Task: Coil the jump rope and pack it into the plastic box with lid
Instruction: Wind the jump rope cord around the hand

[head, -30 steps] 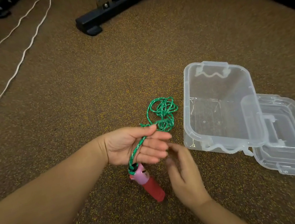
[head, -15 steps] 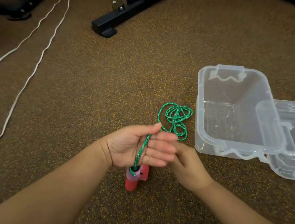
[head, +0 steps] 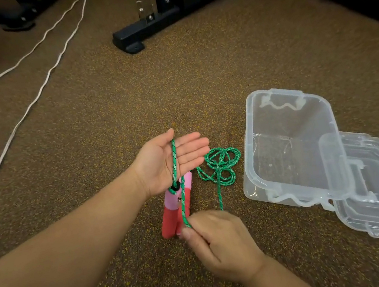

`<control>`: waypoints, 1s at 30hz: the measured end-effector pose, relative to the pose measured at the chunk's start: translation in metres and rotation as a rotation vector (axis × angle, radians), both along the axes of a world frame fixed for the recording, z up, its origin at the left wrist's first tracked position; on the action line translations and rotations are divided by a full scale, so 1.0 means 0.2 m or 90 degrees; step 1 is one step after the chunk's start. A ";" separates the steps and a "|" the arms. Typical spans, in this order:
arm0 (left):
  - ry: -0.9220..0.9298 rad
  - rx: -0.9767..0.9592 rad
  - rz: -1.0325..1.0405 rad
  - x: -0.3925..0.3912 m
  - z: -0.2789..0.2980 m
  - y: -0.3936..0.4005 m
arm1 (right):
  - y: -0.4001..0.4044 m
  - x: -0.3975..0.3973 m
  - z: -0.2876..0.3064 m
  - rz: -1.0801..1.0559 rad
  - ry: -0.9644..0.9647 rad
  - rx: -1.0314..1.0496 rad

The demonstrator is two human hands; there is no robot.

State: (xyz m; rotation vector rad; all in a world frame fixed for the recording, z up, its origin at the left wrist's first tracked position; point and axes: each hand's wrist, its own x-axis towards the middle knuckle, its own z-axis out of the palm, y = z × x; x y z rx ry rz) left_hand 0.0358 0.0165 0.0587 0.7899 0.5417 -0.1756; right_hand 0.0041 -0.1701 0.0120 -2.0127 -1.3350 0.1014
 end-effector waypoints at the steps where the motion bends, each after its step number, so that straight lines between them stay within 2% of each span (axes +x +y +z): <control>1: 0.011 0.027 -0.027 0.00 0.00 0.00 | 0.02 0.00 0.04 0.017 -0.011 0.022; 4: 0.035 0.080 -0.135 -0.02 0.01 -0.01 | 0.06 0.02 0.18 0.046 -0.004 0.109; 8: 0.054 0.066 -0.274 -0.05 0.03 -0.01 | 0.09 0.12 0.29 0.025 -0.008 0.180; 13: 0.045 0.083 -0.232 -0.08 0.07 -0.05 | 0.09 0.22 0.31 -0.056 -0.014 0.175; 15: 0.040 0.061 -0.257 -0.09 0.06 -0.04 | 0.09 0.25 0.32 -0.087 -0.010 0.159; 20: 0.039 0.006 -0.416 -0.12 0.05 -0.02 | 0.10 0.32 0.28 -0.156 0.097 0.135; 24: 0.028 -0.053 -0.462 -0.12 0.06 -0.02 | 0.10 0.34 0.22 -0.210 0.208 0.157; 30: -0.017 -0.040 -0.556 -0.13 0.07 -0.03 | 0.08 0.36 0.12 -0.247 0.373 0.141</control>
